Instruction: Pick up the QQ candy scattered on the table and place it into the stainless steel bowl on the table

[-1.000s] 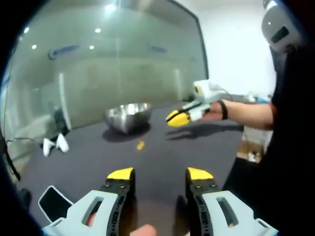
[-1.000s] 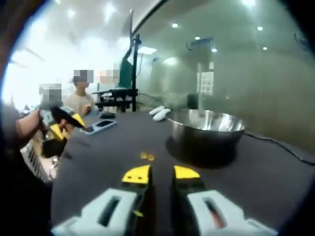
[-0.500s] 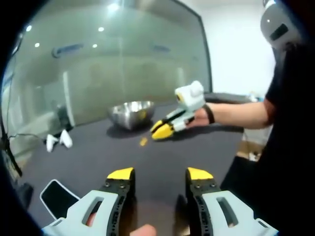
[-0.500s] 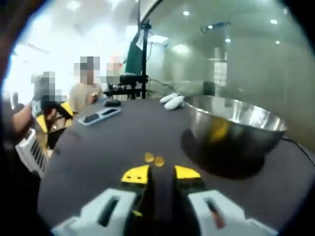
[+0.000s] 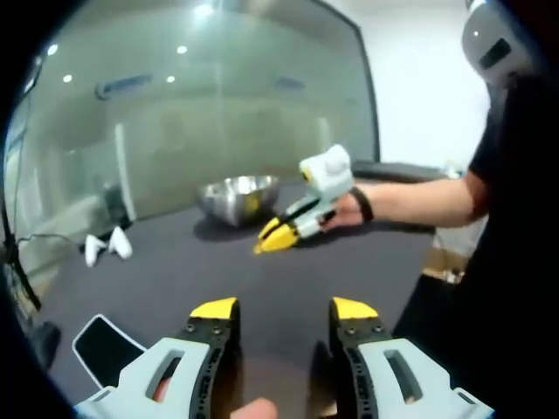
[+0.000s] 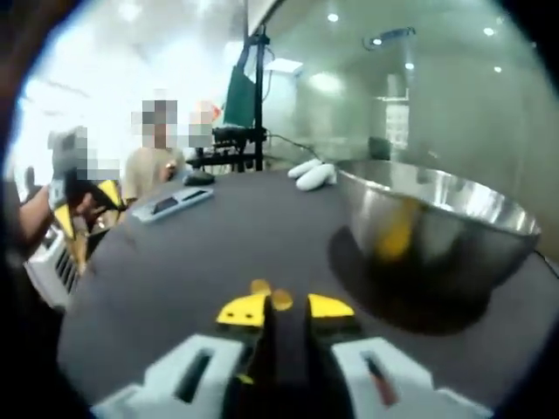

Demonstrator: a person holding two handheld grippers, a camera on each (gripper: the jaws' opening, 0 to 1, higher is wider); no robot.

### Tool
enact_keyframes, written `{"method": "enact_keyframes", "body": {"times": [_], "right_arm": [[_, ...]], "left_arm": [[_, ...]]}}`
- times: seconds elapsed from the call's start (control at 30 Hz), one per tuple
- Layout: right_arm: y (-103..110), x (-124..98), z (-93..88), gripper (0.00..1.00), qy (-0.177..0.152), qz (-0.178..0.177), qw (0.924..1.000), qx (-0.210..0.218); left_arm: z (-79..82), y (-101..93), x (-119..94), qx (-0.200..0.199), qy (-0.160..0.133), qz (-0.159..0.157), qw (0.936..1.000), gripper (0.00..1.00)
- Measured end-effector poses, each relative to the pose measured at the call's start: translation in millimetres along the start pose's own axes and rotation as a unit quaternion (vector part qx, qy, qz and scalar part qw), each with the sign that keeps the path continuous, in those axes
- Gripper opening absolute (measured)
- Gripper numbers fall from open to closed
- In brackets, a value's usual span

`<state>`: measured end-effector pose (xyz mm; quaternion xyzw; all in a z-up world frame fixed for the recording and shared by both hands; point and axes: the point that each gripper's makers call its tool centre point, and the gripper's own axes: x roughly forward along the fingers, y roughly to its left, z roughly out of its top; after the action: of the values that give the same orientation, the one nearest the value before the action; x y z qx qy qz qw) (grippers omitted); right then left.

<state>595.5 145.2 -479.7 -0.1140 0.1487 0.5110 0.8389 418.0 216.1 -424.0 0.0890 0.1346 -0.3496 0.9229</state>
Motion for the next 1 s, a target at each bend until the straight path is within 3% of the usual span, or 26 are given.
{"method": "enact_keyframes", "body": {"times": [0.2, 0.73, 0.9, 1.0], "right_arm": [[4.0, 4.5, 1.0, 0.11, -0.005, 0.008, 0.9998, -0.018], [5.6, 3.4, 1.6, 0.09, -0.016, 0.014, 0.9997, -0.011], [3.8, -11.0, 6.2, 0.09, -0.03, 0.003, 0.9995, -0.007], [-5.8, -31.9, 8.1, 0.09, -0.042, -0.03, 0.9985, 0.015]], "left_arm": [[-3.8, 1.8, 0.8, 0.001, 0.002, 0.0, 1.0, 0.41], [-9.4, 2.1, 2.6, 0.0, 0.009, -0.002, 1.0, 0.41], [-5.3, 3.4, 0.8, 0.0, 0.0, 0.003, 1.0, 0.41], [-6.3, 3.8, -0.2, -0.003, -0.001, 0.006, 1.0, 0.41]]}}
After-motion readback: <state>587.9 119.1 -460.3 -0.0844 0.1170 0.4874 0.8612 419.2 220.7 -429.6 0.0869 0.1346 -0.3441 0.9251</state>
